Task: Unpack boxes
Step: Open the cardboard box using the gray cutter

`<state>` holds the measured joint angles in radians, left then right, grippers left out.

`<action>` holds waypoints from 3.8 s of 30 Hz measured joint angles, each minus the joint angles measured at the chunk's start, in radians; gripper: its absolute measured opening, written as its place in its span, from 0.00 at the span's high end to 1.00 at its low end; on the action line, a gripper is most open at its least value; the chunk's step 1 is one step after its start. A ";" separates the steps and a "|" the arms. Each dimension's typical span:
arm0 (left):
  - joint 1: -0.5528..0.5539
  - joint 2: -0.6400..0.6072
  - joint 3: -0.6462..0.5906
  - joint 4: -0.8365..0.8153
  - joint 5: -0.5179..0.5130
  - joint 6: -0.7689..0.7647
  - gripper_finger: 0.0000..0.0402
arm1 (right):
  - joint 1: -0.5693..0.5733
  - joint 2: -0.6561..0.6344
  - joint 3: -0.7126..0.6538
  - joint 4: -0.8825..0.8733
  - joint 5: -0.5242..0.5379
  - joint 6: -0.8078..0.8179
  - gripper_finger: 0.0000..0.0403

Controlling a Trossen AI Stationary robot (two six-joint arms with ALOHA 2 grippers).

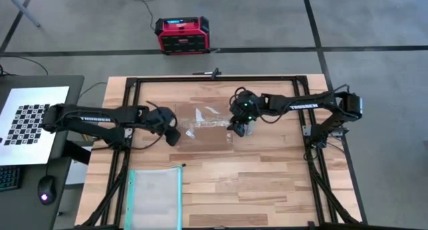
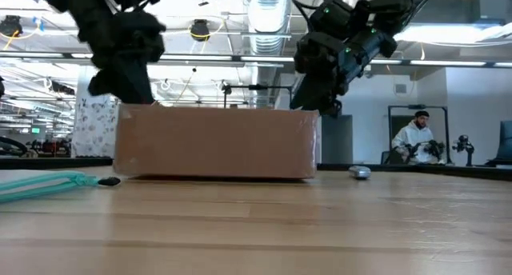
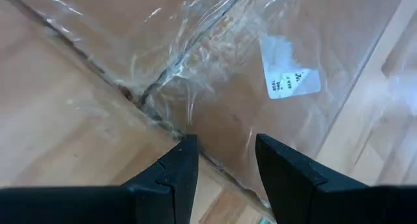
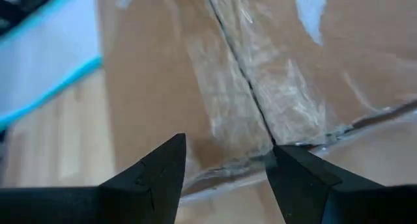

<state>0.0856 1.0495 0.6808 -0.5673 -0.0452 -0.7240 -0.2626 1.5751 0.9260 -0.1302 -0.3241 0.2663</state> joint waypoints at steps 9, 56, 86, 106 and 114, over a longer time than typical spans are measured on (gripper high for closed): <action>0.000 -0.010 -0.043 0.241 0.015 0.028 0.66 | -0.001 0.002 0.001 0.060 -0.085 -0.025 0.72; 0.016 -0.179 0.004 -0.261 -0.024 0.109 0.66 | 0.088 0.111 -0.024 0.326 -0.127 0.442 0.56; 0.016 -0.352 -0.149 -0.082 -0.067 0.044 0.66 | 0.084 0.081 -0.024 0.350 -0.034 0.512 0.56; 0.016 -0.160 -0.151 0.271 0.017 0.060 0.66 | 0.155 0.078 -0.010 0.347 -0.072 0.375 0.80; 0.022 -0.154 0.015 0.294 0.045 0.145 0.66 | 0.178 -0.036 0.055 0.070 0.005 -0.014 0.99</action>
<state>0.1076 0.8960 0.6962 -0.2735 -0.0002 -0.5790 -0.0842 1.5387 0.9815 -0.0600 -0.3193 0.2519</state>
